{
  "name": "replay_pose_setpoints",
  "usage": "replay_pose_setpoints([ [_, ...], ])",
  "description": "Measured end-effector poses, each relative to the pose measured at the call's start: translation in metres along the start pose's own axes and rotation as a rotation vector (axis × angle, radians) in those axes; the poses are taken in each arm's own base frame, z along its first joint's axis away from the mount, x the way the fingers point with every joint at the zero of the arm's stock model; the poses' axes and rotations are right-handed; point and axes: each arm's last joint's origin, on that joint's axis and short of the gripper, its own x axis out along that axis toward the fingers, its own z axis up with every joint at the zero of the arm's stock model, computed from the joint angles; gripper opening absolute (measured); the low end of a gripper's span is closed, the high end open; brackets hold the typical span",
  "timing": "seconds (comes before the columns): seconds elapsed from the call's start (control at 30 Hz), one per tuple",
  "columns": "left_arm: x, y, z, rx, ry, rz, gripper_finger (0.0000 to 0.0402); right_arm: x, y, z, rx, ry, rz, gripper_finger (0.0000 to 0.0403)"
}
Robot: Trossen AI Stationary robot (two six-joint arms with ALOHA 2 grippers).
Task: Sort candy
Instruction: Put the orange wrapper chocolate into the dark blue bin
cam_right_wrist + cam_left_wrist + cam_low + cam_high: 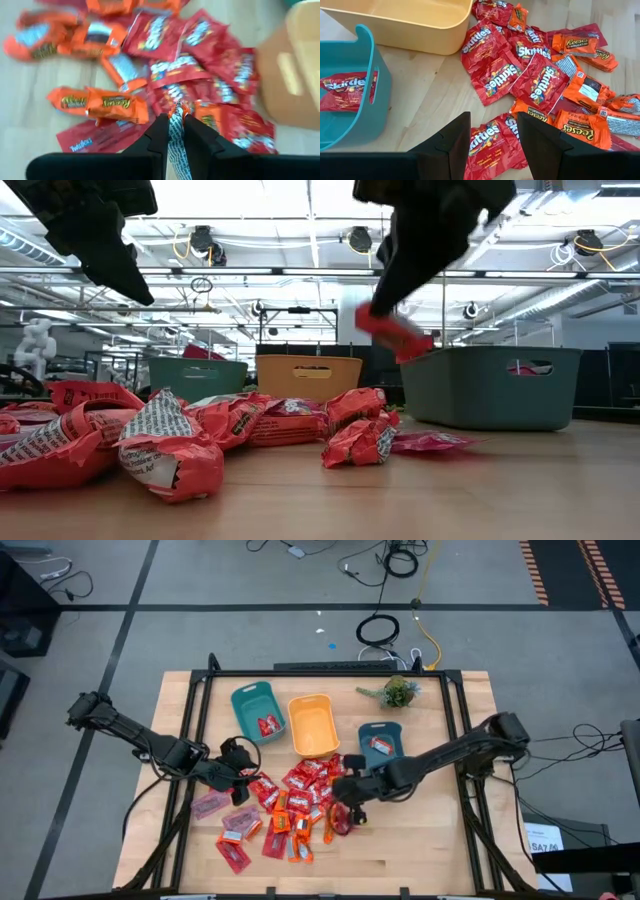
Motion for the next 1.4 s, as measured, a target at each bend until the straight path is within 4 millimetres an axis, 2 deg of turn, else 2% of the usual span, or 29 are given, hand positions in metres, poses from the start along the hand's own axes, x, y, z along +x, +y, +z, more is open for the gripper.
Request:
replay_pose_setpoints([
  [0.13, 0.000, 0.000, 0.000, 0.000, 0.001, 0.000, 0.0171, -0.021, -0.006, 0.003, 0.080, -0.038, -0.033, 0.0038],
  [0.4, 0.000, -0.001, 0.000, 0.000, 0.015, -0.019, 0.0171, -0.050, -0.020, -0.006, 0.193, -0.032, -0.265, 0.0026],
  [0.83, 0.000, -0.001, -0.001, -0.001, 0.028, -0.036, 0.0171, -0.057, -0.030, -0.035, 0.285, 0.100, -0.481, 0.0015],
  [1.0, 0.000, -0.001, -0.001, -0.001, 0.029, -0.036, 0.0171, -0.054, -0.035, -0.061, 0.348, 0.106, -0.492, 0.0015],
  [1.1, 0.000, -0.001, -0.001, -0.001, 0.030, -0.038, 0.0171, -0.054, -0.039, -0.076, 0.400, 0.048, -0.469, 0.0015],
  [1.27, 0.000, -0.001, -0.001, -0.002, 0.030, -0.039, 0.0171, -0.063, -0.049, -0.093, 0.491, -0.105, -0.386, 0.0015],
  [1.4, 0.000, -0.001, -0.001, -0.002, 0.029, -0.039, 0.0171, -0.073, -0.058, -0.105, 0.569, -0.161, -0.369, 0.0015],
])
